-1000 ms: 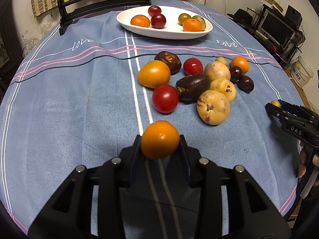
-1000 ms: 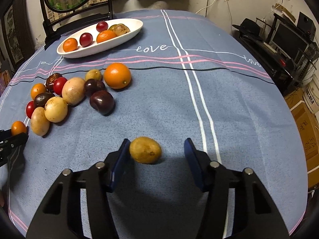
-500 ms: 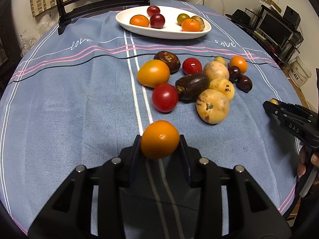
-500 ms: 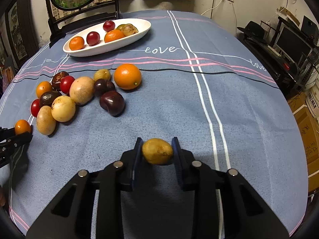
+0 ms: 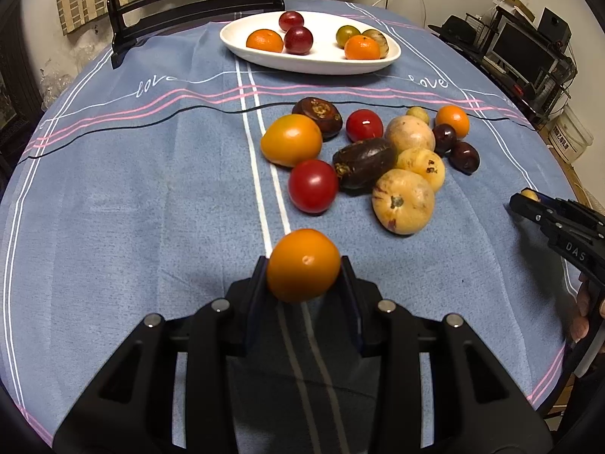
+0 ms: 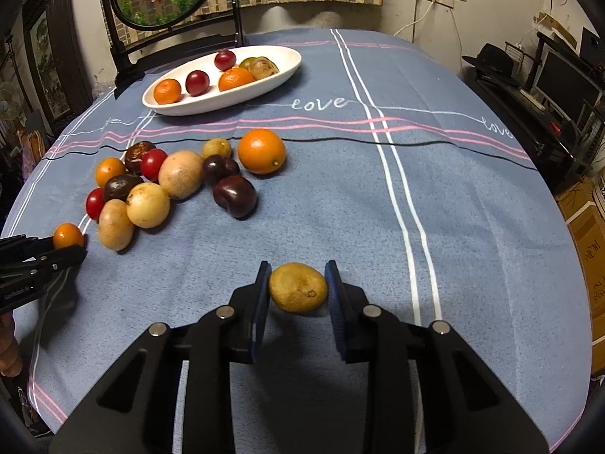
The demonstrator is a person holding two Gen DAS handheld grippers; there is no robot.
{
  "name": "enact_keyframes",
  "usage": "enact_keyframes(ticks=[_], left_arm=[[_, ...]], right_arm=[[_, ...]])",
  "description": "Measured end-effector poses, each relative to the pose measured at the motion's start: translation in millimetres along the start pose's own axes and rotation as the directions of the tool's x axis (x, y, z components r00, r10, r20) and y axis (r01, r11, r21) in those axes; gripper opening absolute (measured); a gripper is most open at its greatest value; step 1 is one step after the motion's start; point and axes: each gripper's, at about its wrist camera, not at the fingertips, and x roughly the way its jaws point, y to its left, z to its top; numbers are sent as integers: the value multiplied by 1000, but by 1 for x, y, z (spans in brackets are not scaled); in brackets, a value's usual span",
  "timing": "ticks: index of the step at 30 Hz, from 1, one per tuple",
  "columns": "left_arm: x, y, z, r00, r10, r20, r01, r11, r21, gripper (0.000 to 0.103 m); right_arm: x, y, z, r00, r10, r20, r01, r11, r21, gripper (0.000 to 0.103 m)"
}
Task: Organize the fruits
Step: 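Carry both fruits onto the white plate and open both grippers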
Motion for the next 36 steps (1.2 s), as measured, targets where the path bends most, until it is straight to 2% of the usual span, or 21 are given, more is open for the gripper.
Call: enact_keyframes(ticks=[14, 19, 27, 29, 34, 36], left_arm=[[-32, -4, 20, 998, 0, 67, -2, 1000, 28, 37], [-49, -10, 42, 990, -1, 139, -6, 999, 53, 37], [-47, -19, 116, 980, -3, 201, -12, 997, 75, 37], [-35, -18, 142, 980, 44, 193, -54, 997, 48, 37], [-1, -5, 199, 981, 89, 175, -92, 996, 11, 37], [15, 6, 221, 981, 112, 156, -106, 993, -42, 37]], right_arm=[[-23, 22, 22, 995, 65, 76, -60, 996, -59, 29], [-34, 29, 42, 984, 110, 137, -104, 993, -54, 29], [-25, 47, 114, 961, 186, 206, -173, 982, -76, 29], [-16, 49, 129, 959, 186, 214, -175, 982, -68, 29], [29, 59, 170, 963, 184, 197, -174, 982, -70, 29], [48, 65, 181, 968, 180, 178, -166, 982, -89, 29]])
